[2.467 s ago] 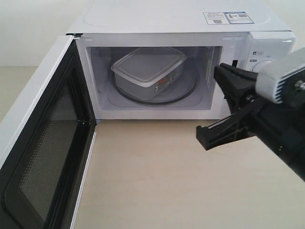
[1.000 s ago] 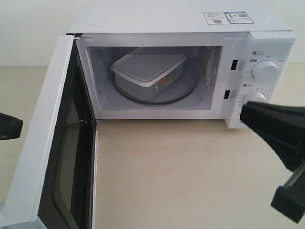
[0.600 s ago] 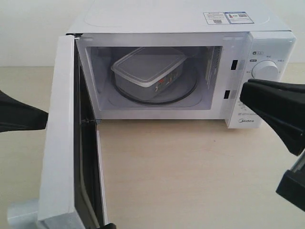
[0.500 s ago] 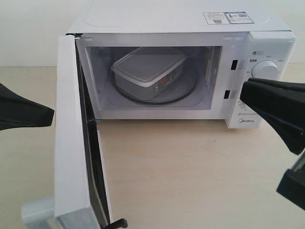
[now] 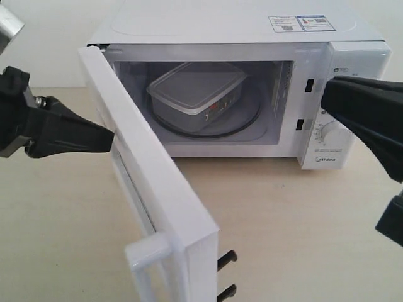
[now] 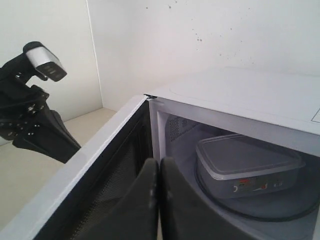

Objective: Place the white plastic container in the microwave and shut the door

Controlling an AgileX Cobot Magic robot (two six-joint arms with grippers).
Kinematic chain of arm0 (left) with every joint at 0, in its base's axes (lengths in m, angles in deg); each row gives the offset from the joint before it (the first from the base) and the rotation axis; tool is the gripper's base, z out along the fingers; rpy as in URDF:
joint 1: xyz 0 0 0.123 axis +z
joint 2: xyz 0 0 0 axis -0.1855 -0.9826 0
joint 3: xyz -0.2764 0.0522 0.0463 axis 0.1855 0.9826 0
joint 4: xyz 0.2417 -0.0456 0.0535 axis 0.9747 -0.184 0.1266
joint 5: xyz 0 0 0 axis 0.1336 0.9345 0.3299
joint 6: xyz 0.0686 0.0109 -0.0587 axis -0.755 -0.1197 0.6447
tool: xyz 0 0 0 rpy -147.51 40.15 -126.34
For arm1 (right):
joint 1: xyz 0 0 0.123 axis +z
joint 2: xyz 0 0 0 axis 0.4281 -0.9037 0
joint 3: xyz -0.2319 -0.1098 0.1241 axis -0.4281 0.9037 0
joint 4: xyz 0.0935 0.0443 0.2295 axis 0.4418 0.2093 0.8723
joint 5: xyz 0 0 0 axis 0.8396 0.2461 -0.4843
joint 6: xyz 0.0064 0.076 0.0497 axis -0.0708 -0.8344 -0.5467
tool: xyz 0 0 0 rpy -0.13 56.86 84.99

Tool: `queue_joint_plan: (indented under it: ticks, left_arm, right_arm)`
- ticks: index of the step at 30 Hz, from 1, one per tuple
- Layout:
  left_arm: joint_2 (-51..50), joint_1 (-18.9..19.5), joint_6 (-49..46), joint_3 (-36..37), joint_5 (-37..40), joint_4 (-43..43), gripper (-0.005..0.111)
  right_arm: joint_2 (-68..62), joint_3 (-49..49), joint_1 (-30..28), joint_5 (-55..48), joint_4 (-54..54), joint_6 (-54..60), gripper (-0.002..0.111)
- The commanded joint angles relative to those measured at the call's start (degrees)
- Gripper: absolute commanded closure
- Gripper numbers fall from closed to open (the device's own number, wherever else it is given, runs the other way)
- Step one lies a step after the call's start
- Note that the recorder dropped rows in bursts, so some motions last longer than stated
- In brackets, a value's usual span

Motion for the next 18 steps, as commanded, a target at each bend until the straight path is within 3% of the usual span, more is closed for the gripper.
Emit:
queue_joint_plan:
  ticks: [1,12,18]
  left_arm:
    - [-2.76,-2.9,-0.44,-2.74,-1.23,-0.9,0.102]
    - [-12.83,-9.54,-1.2,-9.29,-7.82,-0.9,0.102]
    - [-18.57,-10.34,-1.98,-14.07,-10.16,-1.3,0.102]
  right_arm:
    - [0.56,-0.45,-0.06,-0.14,-0.31,-0.33,0.109]
    - [0.56,-0.45,-0.06,-3.74,-0.31,-0.67,0.109]
    - [0.56,-0.45,-0.06,-9.52,-0.31,-0.29,0.109]
